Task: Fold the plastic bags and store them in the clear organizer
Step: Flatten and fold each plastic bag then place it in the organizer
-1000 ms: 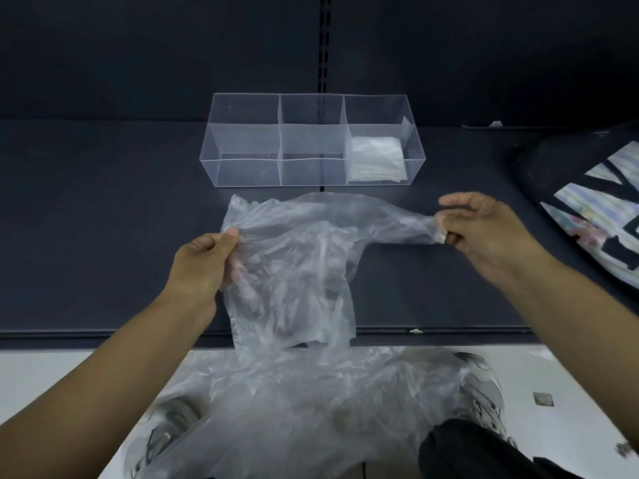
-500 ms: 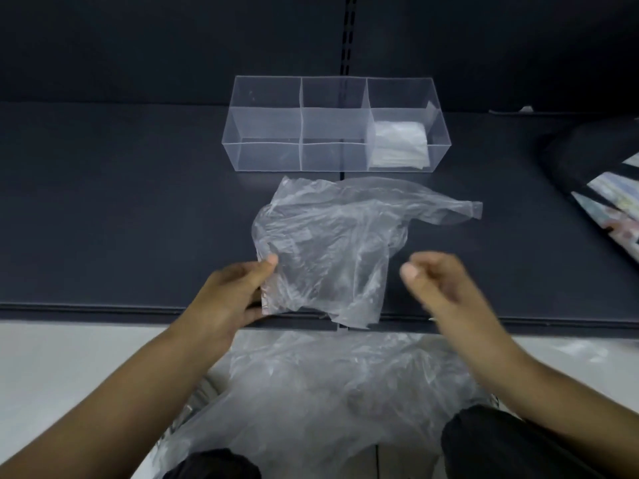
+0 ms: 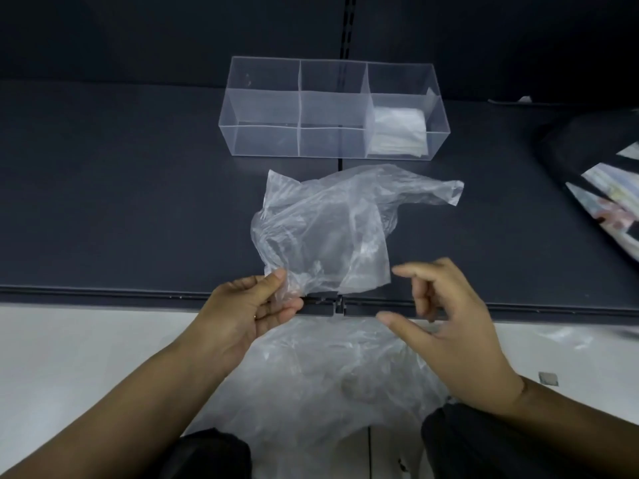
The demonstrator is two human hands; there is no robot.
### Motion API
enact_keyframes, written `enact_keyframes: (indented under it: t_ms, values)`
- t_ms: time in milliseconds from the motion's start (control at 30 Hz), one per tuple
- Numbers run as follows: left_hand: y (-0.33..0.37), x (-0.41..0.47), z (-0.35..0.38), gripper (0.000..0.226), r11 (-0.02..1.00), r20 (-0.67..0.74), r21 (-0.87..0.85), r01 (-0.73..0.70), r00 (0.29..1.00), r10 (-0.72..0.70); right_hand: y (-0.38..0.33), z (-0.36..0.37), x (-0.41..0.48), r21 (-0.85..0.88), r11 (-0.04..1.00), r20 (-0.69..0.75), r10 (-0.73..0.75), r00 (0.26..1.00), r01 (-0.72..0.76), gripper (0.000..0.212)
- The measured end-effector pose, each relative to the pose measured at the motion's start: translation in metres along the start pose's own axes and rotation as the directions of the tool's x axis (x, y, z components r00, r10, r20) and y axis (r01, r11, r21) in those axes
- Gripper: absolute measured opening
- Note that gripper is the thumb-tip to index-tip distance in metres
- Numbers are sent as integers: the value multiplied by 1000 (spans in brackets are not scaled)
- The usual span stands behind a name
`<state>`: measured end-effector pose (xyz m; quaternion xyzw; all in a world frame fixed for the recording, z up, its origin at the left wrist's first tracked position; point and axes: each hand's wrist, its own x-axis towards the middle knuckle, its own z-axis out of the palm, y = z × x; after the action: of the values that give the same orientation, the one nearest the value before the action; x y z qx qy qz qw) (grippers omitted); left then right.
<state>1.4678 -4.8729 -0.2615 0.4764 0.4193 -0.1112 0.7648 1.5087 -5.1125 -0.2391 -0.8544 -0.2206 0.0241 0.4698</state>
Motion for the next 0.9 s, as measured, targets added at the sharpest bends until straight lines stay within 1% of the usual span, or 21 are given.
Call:
enact_keyframes:
  t_ms: [67,133,200,300,400,467,567,633,733,800,833,867,900]
  values:
    - [1,-1,2,27,1000,5,-9,-3,1000,3,-2,3,8,-58,996,30,-70,997,72,41]
    - [1,-1,5,27,1000,10,-13,-5,1000,5,-2,10,16,-79,992,55,-91,994,95,39]
    - [2,-2,6,26,1000,14,-15,-4,1000,4,1,16,20,-90,993,69,-74,995,80,29]
    - [1,-1,8,25,1000,16,-17,0,1000,1,5,19,22,-93,994,48,-46,998,51,9]
    - [3,1,6,27,1000,-1,-24,-11,1000,11,13,9,27,-94,995,34,-32,999,35,9]
    - [8,6,0,26,999,-40,-28,-44,998,42,23,-7,34,-125,992,18,-25,1000,27,10]
    - [23,17,-18,16,993,-124,-34,-112,986,107,48,-43,44,-257,966,6,-5,1000,6,12]
    - [33,24,-32,15,992,-154,12,-128,980,128,66,-67,48,-364,931,42,-4,999,18,13]
    - [38,31,-40,30,986,-133,121,-115,982,131,86,-85,49,-489,866,120,-52,991,104,11]
    - [37,33,-38,30,972,-109,214,-99,986,125,96,-88,50,-568,808,123,-106,987,158,12]
    - [35,33,-38,25,962,-98,256,-92,988,120,102,-87,50,-597,789,90,-110,990,142,12]
    - [32,33,-37,21,953,-87,289,-85,990,115,106,-86,49,-596,799,23,-74,997,73,13]
    - [29,33,-37,19,946,-73,314,-81,991,110,109,-85,47,-529,846,-75,31,997,-67,13]
